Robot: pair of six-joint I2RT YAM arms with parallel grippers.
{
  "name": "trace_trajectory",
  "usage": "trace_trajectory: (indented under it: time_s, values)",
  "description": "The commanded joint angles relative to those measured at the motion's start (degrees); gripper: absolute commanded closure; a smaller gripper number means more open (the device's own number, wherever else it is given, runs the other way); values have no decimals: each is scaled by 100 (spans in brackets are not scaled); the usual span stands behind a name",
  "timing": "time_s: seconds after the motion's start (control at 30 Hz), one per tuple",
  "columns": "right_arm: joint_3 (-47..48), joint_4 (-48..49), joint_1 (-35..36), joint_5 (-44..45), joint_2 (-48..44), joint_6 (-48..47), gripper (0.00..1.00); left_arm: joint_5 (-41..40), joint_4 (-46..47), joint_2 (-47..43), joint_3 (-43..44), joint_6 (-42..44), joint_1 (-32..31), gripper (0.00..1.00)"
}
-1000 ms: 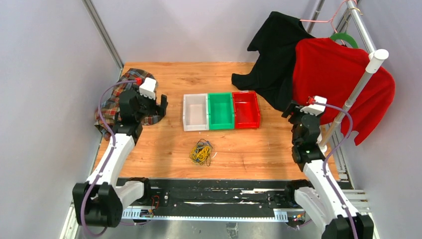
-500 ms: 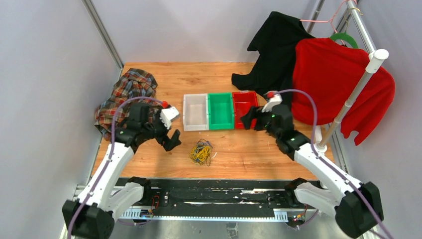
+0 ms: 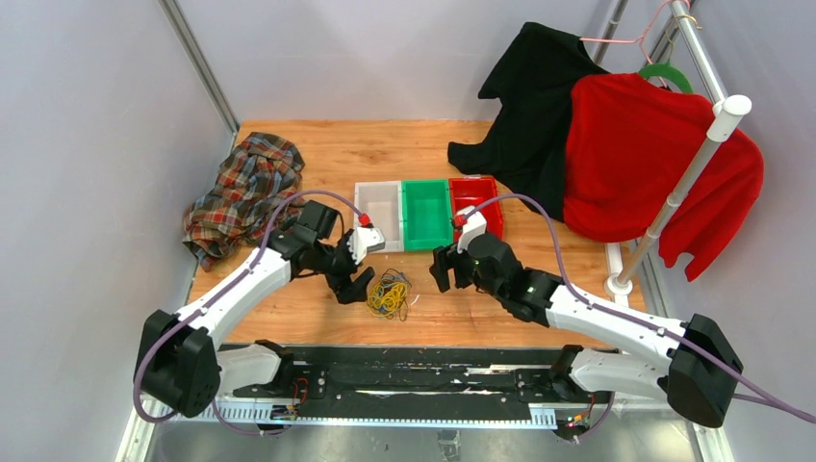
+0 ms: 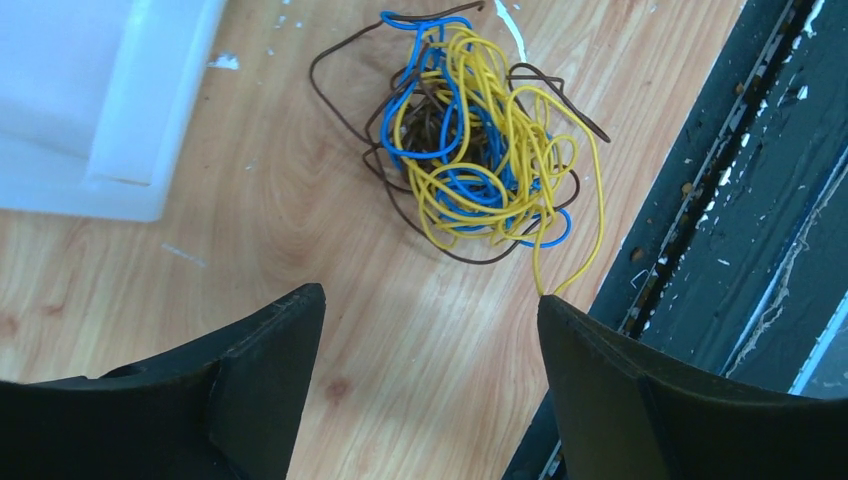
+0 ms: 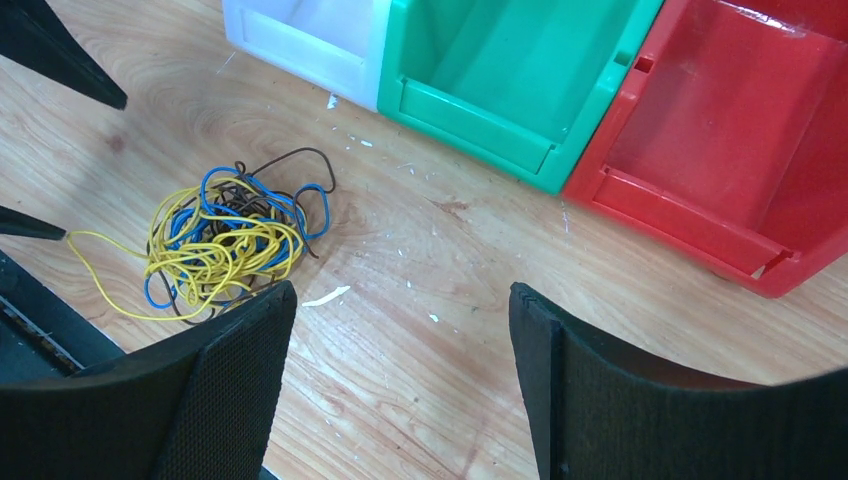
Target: Untangle the cables
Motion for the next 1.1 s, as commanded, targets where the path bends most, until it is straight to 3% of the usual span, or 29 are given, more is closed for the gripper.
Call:
trace_trajectory:
  time_s: [0.0,0.2,0.43,0.5,0.6,0.73,0.93,1.07]
  values:
    - [-54,84,216,469,-29,-55,23,107,175,237,-12,127,-234,18]
    - [-166,143,248,499,-48,-51,23,267,246,311,-65,176,-381,24]
    - [-178,251,264,488,56,-49,24,339,312,502,0,64,-493,46]
    - [-171,268,268,458,52,-60,24,467,60,408,150,72,-495,43]
    - [-188,252,281,431,-8,-74,24,691,-393,213,381,244,-493,30]
    - [-199,242,281,399,-23,-128,24,1008,-712,205,462,422,-544,24]
    - [-129,149,284,400,-19,-153,25,711,-446,483,268,394,-747,26]
    - [-116,164,281,414,-19,-123,27,272,104,765,195,210,-824,37]
